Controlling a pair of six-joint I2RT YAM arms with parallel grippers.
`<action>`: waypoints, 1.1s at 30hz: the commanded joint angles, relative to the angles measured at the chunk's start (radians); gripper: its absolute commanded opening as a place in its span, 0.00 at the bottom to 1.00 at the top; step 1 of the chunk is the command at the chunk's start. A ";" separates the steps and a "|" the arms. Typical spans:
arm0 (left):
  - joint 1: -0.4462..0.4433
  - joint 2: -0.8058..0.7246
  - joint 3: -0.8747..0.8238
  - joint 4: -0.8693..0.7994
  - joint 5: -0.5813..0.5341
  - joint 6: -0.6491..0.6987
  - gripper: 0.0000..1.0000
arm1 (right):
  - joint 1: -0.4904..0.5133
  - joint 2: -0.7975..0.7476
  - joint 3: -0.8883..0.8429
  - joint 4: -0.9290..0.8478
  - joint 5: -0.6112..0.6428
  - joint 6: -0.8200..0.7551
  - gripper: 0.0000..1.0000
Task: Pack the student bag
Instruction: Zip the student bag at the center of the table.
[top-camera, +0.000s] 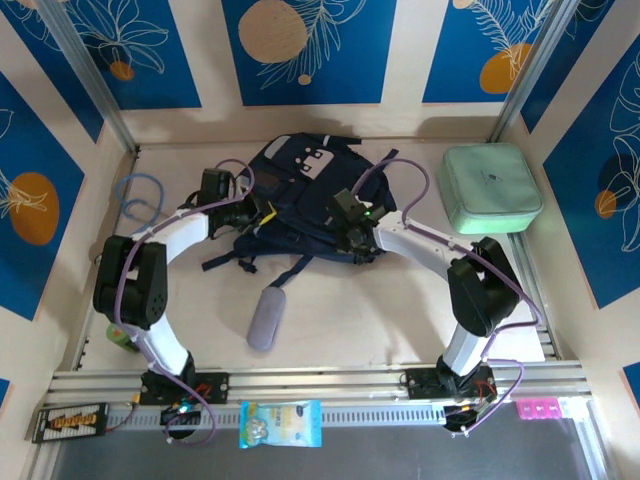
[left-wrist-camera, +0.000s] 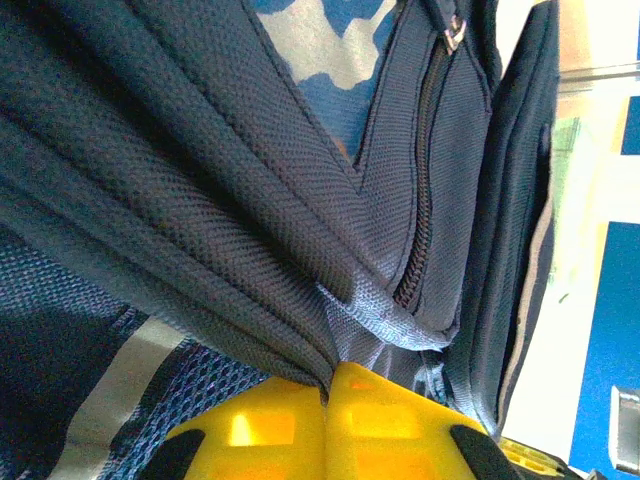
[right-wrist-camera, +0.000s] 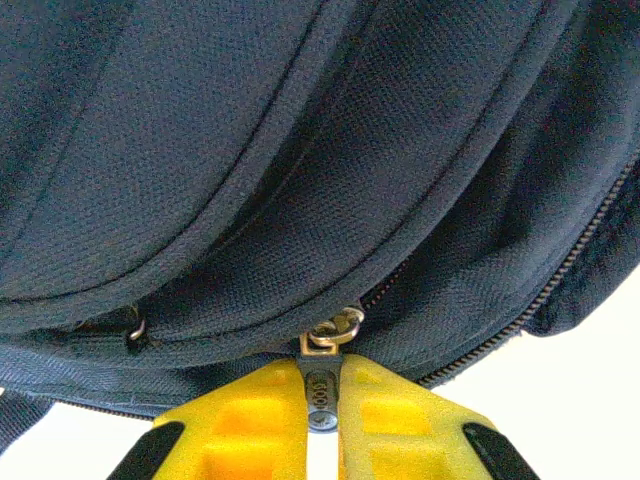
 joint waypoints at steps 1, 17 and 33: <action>0.044 0.020 0.025 0.005 -0.041 0.031 0.00 | -0.009 -0.003 0.012 -0.010 -0.031 -0.082 0.13; 0.048 0.033 0.027 0.008 -0.035 0.031 0.00 | -0.011 0.115 0.089 0.017 -0.099 -0.241 0.27; 0.070 0.055 0.069 -0.035 -0.054 0.072 0.00 | -0.076 -0.066 -0.015 -0.031 0.113 -0.141 0.01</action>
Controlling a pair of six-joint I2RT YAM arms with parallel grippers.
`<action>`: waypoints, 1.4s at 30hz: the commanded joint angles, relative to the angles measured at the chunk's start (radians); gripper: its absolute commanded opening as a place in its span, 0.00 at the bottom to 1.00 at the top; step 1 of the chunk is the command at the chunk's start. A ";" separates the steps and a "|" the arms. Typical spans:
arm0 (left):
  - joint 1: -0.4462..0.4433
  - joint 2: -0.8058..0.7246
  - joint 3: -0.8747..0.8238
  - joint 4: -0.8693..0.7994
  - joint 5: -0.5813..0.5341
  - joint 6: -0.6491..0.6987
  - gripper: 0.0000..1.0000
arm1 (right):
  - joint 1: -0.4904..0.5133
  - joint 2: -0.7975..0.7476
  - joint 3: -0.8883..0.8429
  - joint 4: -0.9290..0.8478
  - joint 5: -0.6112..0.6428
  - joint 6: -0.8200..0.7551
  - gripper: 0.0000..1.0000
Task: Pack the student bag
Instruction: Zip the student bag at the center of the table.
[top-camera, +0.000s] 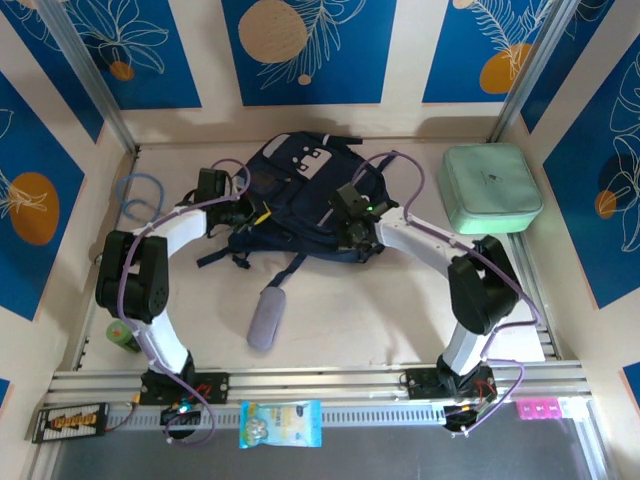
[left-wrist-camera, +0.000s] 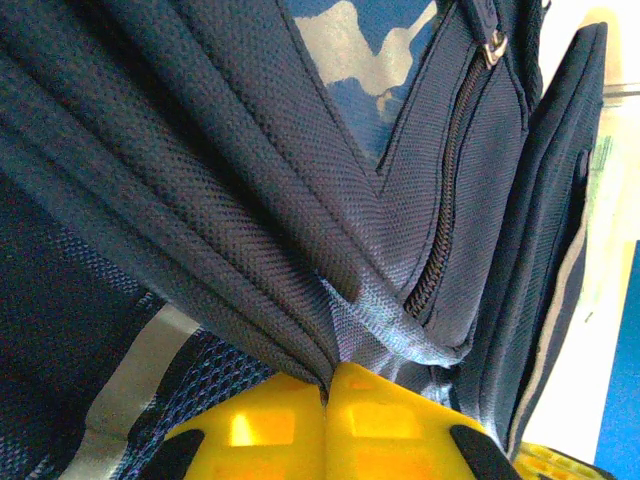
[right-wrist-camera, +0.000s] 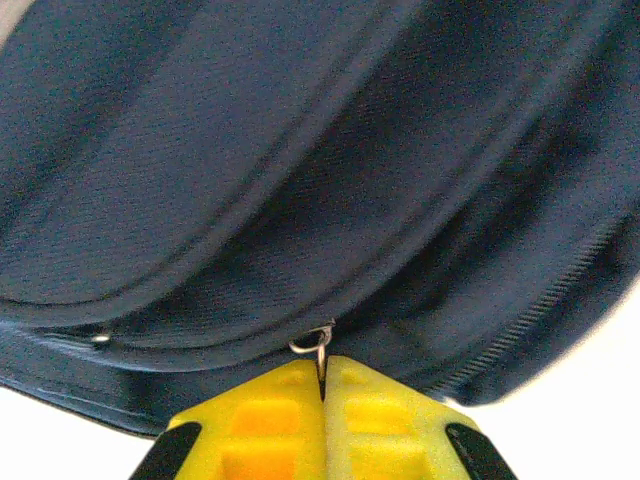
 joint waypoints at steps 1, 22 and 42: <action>0.035 0.014 0.041 -0.002 -0.041 0.038 0.00 | -0.049 -0.076 -0.043 -0.049 0.121 0.046 0.01; 0.078 -0.231 -0.230 0.104 -0.049 -0.089 0.62 | 0.066 -0.115 0.033 0.271 -0.323 -0.053 0.00; -0.132 0.204 0.169 0.180 -0.042 -0.071 0.53 | 0.167 -0.237 -0.235 0.368 -0.348 0.109 0.00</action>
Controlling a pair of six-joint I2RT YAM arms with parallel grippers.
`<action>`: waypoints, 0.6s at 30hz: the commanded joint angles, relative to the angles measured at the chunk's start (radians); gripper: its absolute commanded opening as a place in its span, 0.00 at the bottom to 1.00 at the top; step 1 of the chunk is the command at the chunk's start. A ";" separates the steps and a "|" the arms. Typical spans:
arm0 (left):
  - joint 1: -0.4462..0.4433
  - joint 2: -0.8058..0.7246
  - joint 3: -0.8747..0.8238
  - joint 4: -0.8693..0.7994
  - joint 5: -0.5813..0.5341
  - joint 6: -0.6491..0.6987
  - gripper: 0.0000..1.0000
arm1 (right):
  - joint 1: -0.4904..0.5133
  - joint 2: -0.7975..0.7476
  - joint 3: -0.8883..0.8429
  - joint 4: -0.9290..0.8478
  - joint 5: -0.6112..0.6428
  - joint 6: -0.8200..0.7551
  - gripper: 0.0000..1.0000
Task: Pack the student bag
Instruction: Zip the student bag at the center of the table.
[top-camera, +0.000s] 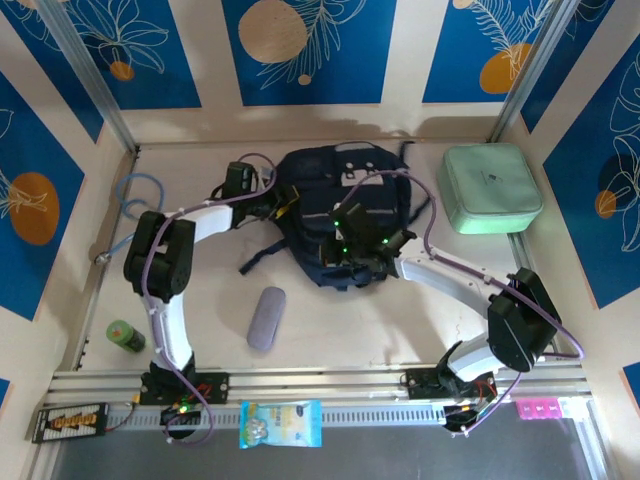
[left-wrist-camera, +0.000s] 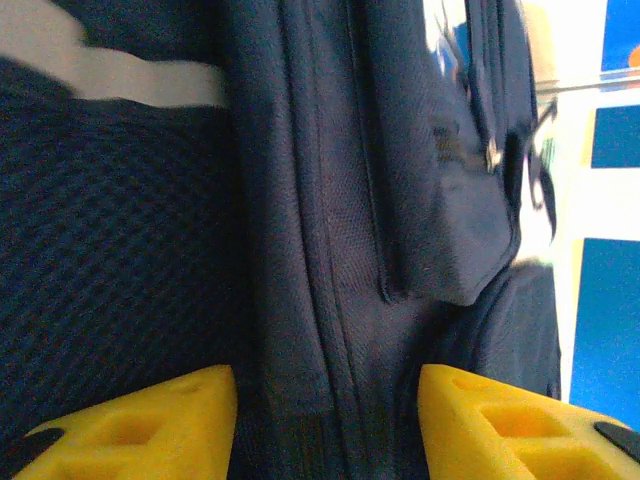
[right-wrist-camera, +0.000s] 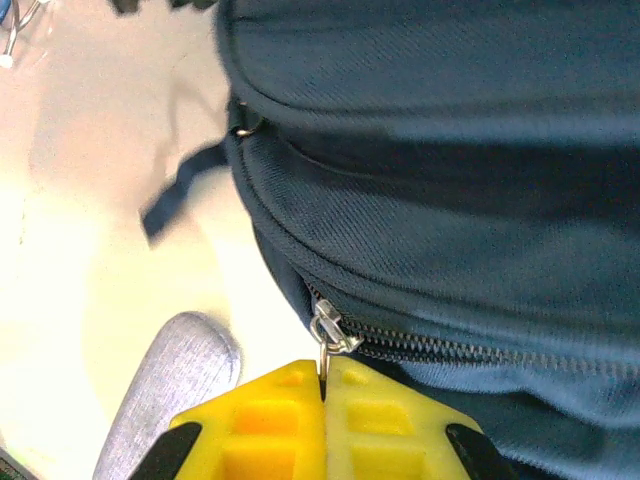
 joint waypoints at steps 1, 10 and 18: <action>0.002 -0.024 0.024 -0.101 -0.085 0.063 0.55 | 0.024 0.025 0.012 0.068 -0.054 0.036 0.00; 0.057 -0.226 -0.152 -0.135 -0.042 0.047 0.58 | -0.022 0.154 0.119 0.105 -0.070 0.019 0.00; -0.001 -0.354 -0.268 -0.121 0.081 -0.042 0.50 | -0.072 0.177 0.116 0.131 -0.139 0.019 0.00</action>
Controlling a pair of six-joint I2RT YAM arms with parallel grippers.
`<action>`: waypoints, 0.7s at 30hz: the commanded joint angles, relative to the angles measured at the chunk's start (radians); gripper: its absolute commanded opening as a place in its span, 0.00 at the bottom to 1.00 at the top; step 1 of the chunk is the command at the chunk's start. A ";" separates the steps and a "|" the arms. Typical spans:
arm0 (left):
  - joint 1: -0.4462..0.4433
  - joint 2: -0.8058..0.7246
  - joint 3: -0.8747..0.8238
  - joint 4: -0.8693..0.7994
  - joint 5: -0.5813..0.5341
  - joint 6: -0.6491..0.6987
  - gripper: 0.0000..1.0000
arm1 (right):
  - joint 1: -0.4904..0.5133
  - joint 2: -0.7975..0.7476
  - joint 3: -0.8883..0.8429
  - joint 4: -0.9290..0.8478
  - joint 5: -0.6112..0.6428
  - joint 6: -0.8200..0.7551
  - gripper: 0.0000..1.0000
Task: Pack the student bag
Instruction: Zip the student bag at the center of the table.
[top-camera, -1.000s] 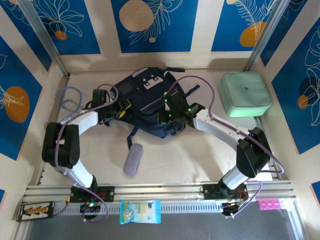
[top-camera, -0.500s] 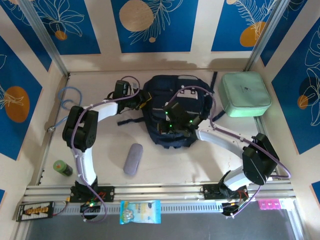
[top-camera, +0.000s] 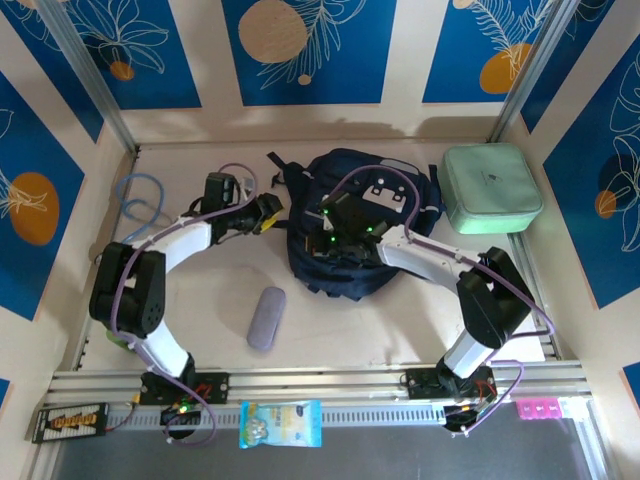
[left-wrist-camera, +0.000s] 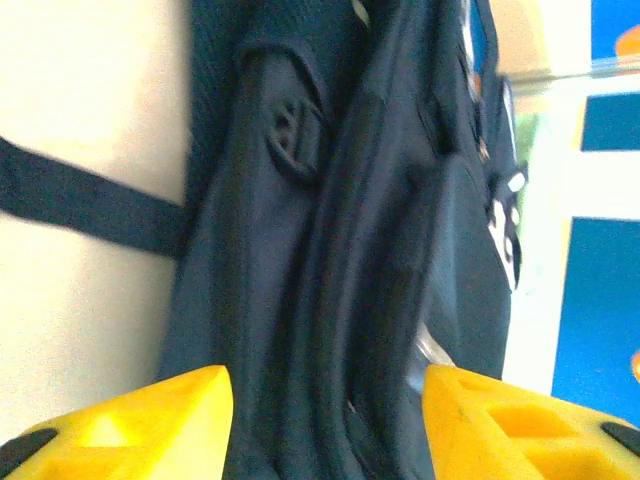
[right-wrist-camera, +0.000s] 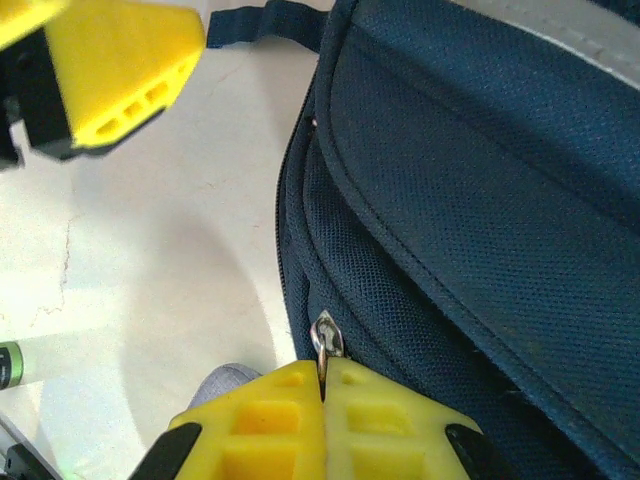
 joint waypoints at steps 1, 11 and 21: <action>-0.040 -0.038 -0.017 -0.020 0.080 -0.044 0.48 | -0.023 0.008 0.020 0.033 -0.028 0.006 0.00; -0.119 -0.059 -0.072 -0.050 -0.034 -0.188 0.35 | -0.027 -0.010 -0.004 0.057 -0.052 0.001 0.00; -0.147 0.015 -0.037 0.034 -0.003 -0.209 0.33 | -0.013 -0.020 -0.050 0.109 -0.133 -0.009 0.00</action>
